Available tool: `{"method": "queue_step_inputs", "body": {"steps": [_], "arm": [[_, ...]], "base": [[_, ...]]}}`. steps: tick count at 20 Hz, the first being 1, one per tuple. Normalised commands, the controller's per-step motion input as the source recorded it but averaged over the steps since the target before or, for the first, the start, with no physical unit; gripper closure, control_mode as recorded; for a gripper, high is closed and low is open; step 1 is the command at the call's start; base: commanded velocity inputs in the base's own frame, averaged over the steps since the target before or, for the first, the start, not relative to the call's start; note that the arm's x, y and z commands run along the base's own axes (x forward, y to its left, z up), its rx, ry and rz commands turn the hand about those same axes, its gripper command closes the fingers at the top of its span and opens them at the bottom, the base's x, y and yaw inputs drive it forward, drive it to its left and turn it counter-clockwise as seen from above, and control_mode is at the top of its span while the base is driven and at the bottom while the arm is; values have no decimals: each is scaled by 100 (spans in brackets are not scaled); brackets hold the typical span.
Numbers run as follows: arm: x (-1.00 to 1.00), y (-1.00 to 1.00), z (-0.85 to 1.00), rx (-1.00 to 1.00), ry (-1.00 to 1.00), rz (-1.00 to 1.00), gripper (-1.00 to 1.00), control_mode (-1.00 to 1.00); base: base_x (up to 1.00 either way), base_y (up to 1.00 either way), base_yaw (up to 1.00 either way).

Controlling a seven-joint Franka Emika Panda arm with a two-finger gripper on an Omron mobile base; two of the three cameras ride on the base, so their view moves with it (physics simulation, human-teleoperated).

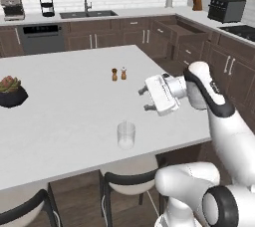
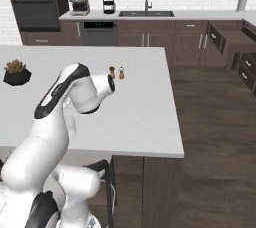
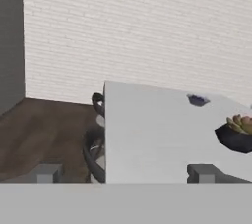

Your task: Take a straw from the drawer in front and place it inside the glass cup on the dining counter.

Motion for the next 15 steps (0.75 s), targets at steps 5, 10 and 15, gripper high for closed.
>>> {"method": "queue_step_inputs", "body": {"steps": [5, 10, 15], "arm": [[-67, 52, 32, -46, 0, -2, -100, -100], [-67, 63, 1, -48, 8, 0, -100, -100], [-63, 50, -10, -46, 12, 0, -100, -100]], "base": [[0, 0, 0], [0, 0, 0], [0, 0, 0]]}}
